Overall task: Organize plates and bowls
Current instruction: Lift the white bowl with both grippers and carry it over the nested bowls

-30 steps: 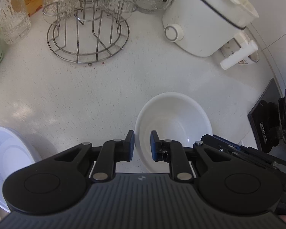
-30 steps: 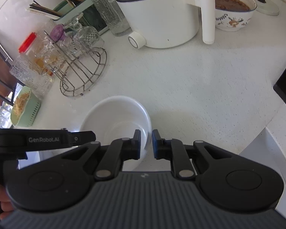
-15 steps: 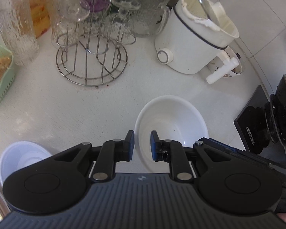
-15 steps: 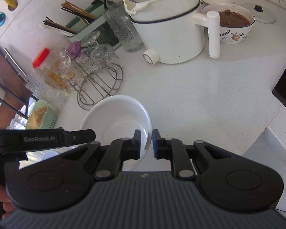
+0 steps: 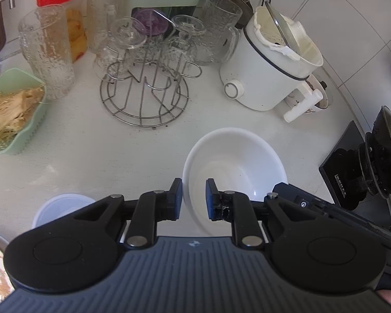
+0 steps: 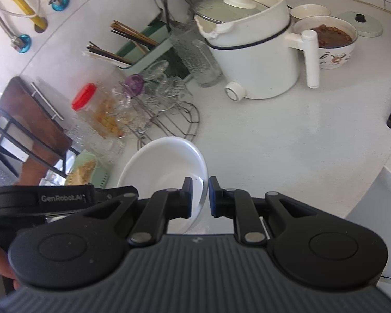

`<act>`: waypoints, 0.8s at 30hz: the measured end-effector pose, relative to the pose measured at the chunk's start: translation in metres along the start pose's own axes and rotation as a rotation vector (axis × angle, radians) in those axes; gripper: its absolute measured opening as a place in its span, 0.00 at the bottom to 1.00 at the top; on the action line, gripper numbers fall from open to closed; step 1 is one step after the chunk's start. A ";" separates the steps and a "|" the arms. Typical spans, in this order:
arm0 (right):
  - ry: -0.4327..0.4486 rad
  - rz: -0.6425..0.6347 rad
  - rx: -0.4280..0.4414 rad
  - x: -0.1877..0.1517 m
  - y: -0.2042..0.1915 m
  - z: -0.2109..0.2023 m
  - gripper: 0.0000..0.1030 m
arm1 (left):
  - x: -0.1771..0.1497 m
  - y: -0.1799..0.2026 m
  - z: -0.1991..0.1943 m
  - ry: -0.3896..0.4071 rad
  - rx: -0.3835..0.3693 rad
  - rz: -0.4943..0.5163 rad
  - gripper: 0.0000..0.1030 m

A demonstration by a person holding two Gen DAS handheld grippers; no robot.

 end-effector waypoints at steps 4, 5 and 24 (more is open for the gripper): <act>0.015 -0.025 0.009 -0.001 -0.010 -0.002 0.16 | -0.002 -0.005 -0.012 0.022 0.004 -0.008 0.20; 0.015 -0.022 0.017 -0.001 -0.012 -0.002 0.16 | -0.003 -0.006 -0.015 0.028 0.006 -0.010 0.20; -0.011 -0.168 0.147 -0.012 -0.089 -0.010 0.16 | -0.030 -0.059 -0.104 0.228 0.038 -0.118 0.21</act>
Point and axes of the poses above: each gripper's, at about its wrist camera, not at the fingertips, and z roughly the way its jaws point, y to its right, x to its top, the point moved 1 cm from there along z, roughly the way its jaws point, and after that the axes turned 14 degrees about -x, right-handed, at the moved point
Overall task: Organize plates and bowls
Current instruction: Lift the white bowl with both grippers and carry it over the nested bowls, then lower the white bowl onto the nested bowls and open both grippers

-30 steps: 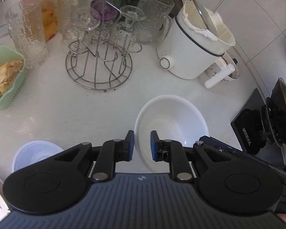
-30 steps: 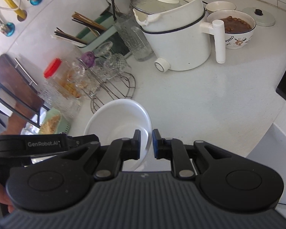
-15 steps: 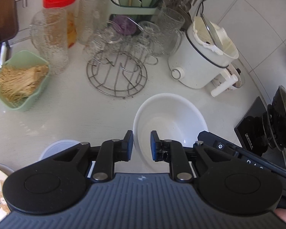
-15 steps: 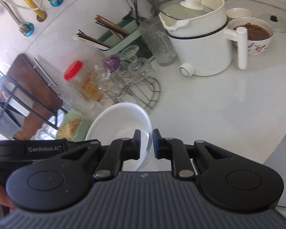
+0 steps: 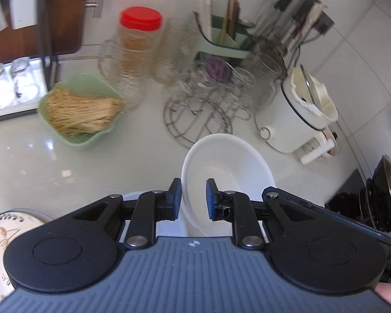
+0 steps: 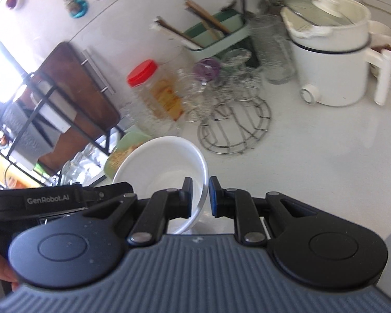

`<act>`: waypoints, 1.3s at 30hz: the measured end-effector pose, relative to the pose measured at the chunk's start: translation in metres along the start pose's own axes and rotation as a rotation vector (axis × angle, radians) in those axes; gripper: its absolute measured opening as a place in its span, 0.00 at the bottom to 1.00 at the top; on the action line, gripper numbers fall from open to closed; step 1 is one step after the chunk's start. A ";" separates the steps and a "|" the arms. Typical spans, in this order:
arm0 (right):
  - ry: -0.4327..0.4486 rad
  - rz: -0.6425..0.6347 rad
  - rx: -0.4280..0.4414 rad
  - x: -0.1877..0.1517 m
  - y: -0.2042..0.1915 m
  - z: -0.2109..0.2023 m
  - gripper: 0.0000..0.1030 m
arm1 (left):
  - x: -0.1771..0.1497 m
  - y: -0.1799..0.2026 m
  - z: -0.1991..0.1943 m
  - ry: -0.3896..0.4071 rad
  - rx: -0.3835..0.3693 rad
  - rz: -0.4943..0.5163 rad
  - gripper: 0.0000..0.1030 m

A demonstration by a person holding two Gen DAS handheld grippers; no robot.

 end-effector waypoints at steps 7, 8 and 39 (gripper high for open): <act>-0.037 -0.095 0.027 -0.009 -0.036 0.005 0.17 | -0.018 -0.031 -0.027 0.042 0.052 -0.077 0.21; -0.046 -0.102 0.028 -0.012 -0.041 0.007 0.17 | -0.022 -0.034 -0.029 0.042 0.062 -0.080 0.21; -0.228 -0.232 0.007 -0.044 -0.053 0.065 0.17 | -0.074 -0.089 0.005 -0.018 0.150 -0.212 0.21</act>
Point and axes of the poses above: each gripper's, at about its wrist camera, not at the fingertips, and z roughly the way its jaws point, y to its right, x to its top, the point moved 1 cm from there along z, roughly the way its jaws point, and after that the axes turned 14 degrees about -x, right-handed, at the moved point
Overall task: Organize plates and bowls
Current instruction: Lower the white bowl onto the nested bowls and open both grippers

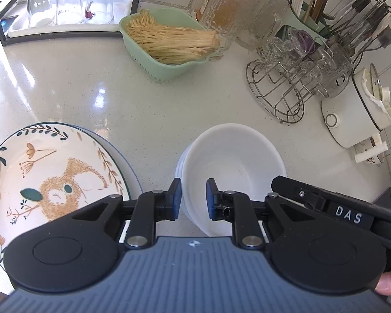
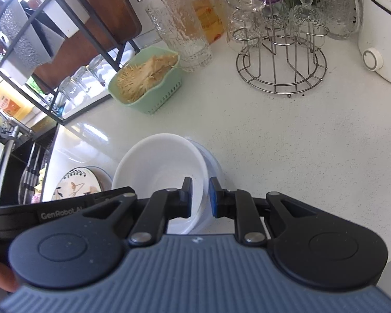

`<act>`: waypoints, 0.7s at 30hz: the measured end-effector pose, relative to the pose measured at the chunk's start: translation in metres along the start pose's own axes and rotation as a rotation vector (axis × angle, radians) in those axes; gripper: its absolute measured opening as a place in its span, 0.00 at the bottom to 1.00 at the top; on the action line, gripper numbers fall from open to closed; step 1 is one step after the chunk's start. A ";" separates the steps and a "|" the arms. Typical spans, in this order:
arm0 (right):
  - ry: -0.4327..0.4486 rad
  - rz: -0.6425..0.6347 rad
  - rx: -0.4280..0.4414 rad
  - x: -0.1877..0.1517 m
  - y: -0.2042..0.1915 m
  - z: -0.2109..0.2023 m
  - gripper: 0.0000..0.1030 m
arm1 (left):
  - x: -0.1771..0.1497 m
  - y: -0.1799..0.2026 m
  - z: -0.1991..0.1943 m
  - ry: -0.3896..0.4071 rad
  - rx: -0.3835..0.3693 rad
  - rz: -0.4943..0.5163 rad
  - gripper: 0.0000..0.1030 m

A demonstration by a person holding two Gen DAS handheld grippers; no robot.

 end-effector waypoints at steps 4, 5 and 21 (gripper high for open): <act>0.006 0.004 -0.008 0.000 0.003 -0.002 0.18 | -0.002 -0.002 -0.003 0.014 0.012 -0.013 0.21; 0.005 0.007 -0.017 0.000 0.004 -0.001 0.18 | -0.003 -0.002 -0.004 0.014 0.015 -0.018 0.22; -0.008 0.016 0.005 -0.003 0.016 0.010 0.40 | -0.010 -0.013 0.012 -0.006 0.038 -0.026 0.36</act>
Point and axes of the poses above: each gripper's, at about its wrist camera, not at the fingertips, and z roughly the way its jaws point, y to its right, x to its top, the point moved 1 cm from there along z, roughly the way its jaws point, and after that the axes turned 14 degrees about -x, right-handed, at the moved point
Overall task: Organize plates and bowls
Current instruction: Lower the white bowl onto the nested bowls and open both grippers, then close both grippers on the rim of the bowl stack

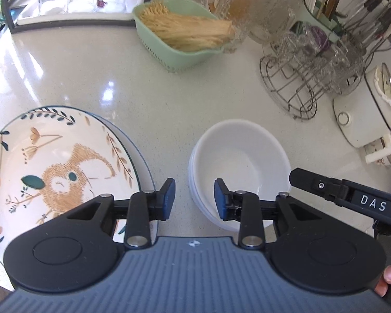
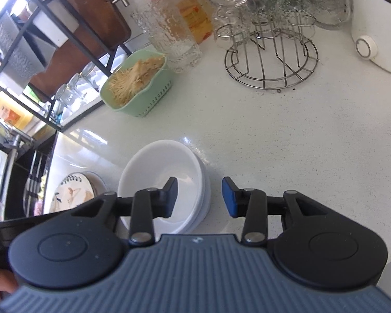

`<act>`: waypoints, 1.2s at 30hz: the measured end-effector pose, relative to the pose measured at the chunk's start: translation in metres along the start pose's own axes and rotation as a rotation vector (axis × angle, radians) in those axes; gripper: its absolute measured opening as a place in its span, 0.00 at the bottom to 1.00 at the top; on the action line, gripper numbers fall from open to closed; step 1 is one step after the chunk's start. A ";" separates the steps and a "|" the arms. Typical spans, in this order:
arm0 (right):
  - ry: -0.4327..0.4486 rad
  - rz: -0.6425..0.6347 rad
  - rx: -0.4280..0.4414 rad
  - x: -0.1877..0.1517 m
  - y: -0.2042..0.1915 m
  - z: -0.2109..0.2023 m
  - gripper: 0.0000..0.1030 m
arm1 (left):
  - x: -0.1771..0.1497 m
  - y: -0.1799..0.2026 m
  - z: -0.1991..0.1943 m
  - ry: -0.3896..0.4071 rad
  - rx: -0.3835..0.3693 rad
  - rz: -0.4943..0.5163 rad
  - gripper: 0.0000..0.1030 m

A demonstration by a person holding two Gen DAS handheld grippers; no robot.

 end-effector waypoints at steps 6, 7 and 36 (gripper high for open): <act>-0.050 -0.011 0.025 -0.003 -0.002 0.017 0.39 | -0.002 -0.001 0.013 -0.015 0.008 0.016 0.36; -0.056 -0.012 0.027 -0.004 -0.002 0.020 0.39 | -0.002 -0.001 0.015 -0.018 0.009 0.019 0.36; -0.019 0.074 -0.004 -0.020 -0.022 0.008 0.23 | 0.008 0.009 -0.004 -0.062 -0.061 0.129 0.27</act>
Point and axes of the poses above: each gripper's, at about its wrist camera, not at the fingertips, and z roughly the way its jaws point, y to its right, x to its top, the point moved 1 cm from there along z, roughly the way its jaws point, and after that the axes turned 14 degrees about -x, right-handed, at the moved point
